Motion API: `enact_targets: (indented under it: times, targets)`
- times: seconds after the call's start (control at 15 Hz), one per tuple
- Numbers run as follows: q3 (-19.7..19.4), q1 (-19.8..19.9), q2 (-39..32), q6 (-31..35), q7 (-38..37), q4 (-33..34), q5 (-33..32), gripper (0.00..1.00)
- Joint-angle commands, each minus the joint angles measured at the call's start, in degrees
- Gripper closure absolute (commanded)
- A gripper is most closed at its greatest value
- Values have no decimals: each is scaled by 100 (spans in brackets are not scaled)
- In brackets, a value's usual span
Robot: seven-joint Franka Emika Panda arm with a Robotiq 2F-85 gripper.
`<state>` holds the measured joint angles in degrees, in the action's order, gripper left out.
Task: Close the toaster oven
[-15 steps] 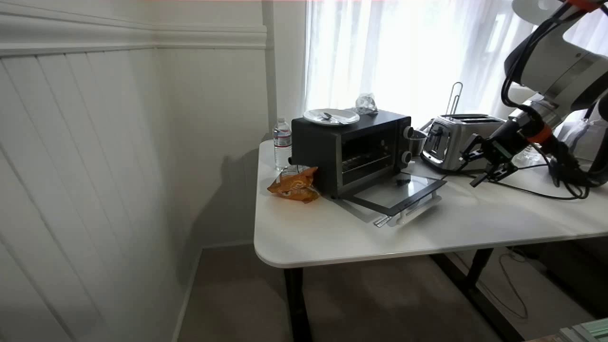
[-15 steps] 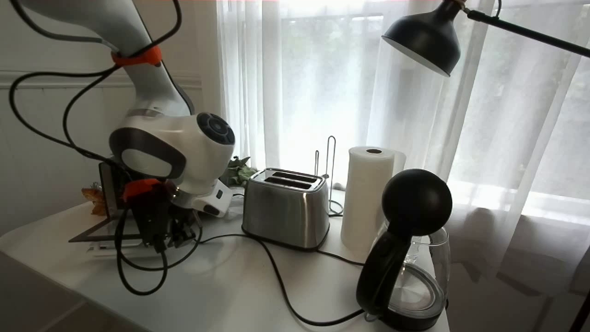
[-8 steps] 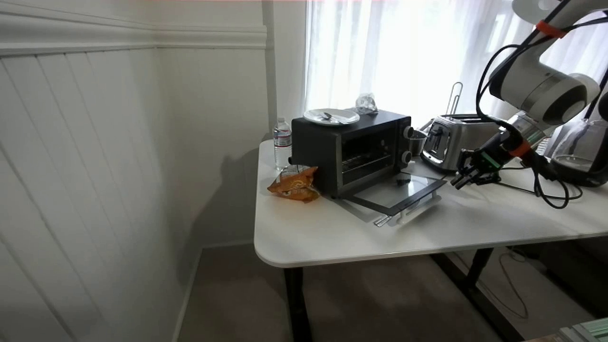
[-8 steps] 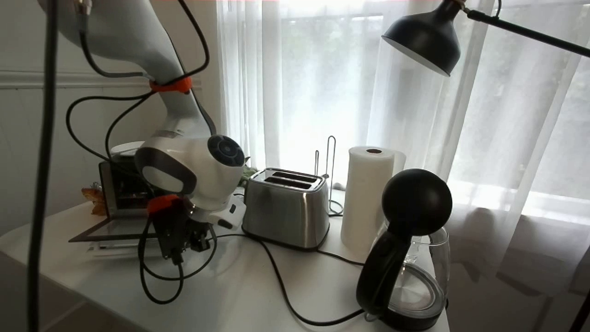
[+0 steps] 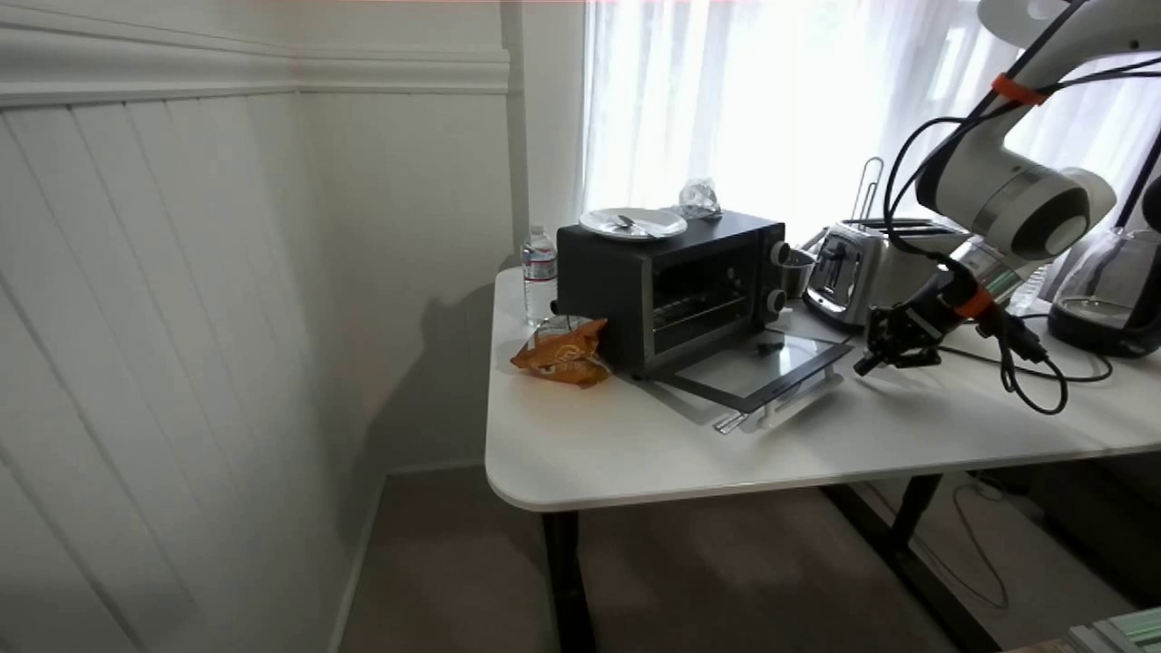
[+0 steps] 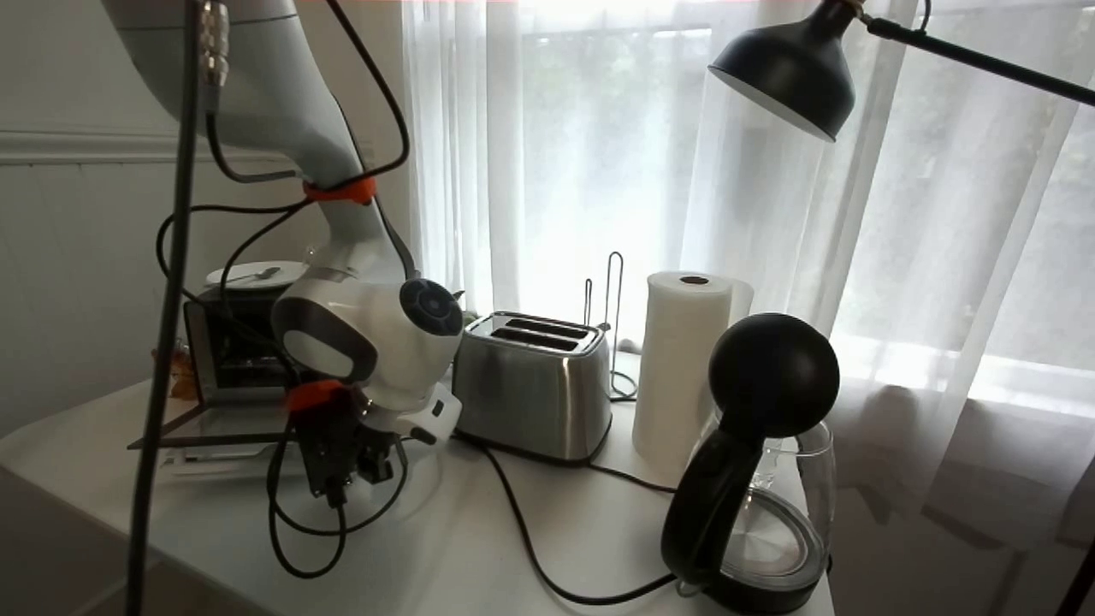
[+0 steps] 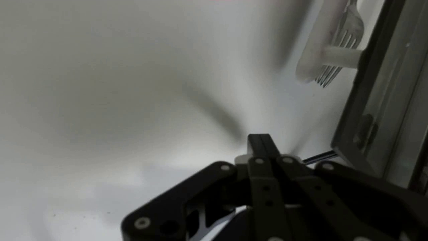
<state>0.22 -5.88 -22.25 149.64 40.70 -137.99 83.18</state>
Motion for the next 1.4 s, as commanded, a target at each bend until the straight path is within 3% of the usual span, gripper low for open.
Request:
enact_targets:
  times: [0.0,1.33]
  targets:
    - [13,110,-113,-318,-56,125,111,100]
    - [-89,758,-63,-2368,-611,238,156,100]
